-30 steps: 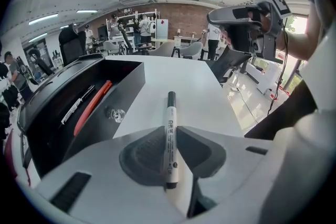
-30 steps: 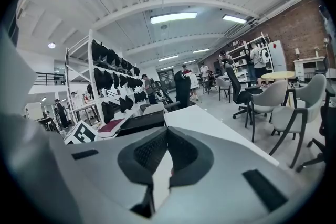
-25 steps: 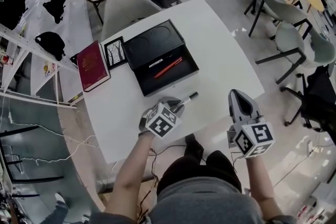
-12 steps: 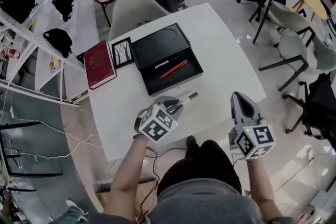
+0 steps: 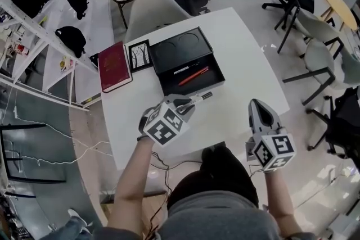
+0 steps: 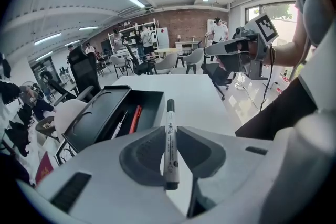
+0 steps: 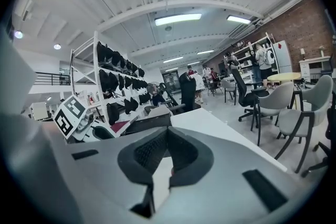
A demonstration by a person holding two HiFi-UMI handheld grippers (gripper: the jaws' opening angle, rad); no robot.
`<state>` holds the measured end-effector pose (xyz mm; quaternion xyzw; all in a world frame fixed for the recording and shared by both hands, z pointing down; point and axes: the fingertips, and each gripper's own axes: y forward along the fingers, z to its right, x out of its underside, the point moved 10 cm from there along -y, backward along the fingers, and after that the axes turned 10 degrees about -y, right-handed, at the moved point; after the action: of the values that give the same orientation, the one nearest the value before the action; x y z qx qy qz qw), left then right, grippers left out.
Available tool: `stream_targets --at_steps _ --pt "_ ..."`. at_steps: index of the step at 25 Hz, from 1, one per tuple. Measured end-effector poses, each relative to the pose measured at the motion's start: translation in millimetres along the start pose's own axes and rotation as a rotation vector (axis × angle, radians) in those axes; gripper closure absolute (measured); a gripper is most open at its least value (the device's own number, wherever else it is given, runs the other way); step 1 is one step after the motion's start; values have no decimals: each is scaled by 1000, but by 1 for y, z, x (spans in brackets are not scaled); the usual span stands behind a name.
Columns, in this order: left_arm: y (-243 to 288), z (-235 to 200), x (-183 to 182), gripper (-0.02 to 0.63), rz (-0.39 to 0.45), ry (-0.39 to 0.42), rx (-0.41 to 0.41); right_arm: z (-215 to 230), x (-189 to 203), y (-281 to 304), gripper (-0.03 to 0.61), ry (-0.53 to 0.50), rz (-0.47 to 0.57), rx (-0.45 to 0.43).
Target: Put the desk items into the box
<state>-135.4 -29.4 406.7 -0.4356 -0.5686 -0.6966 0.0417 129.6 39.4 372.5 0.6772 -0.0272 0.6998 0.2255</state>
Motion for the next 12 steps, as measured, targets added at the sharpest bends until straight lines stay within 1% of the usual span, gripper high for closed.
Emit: stream_targets --at_steps 6,12 --pt "-3 -20 -11 541 -4 11 -9 2 -5 12 574 -1 5 -5" --pt "7 -37 -26 541 -27 50 -11 14 -10 23 574 3 6 -5"
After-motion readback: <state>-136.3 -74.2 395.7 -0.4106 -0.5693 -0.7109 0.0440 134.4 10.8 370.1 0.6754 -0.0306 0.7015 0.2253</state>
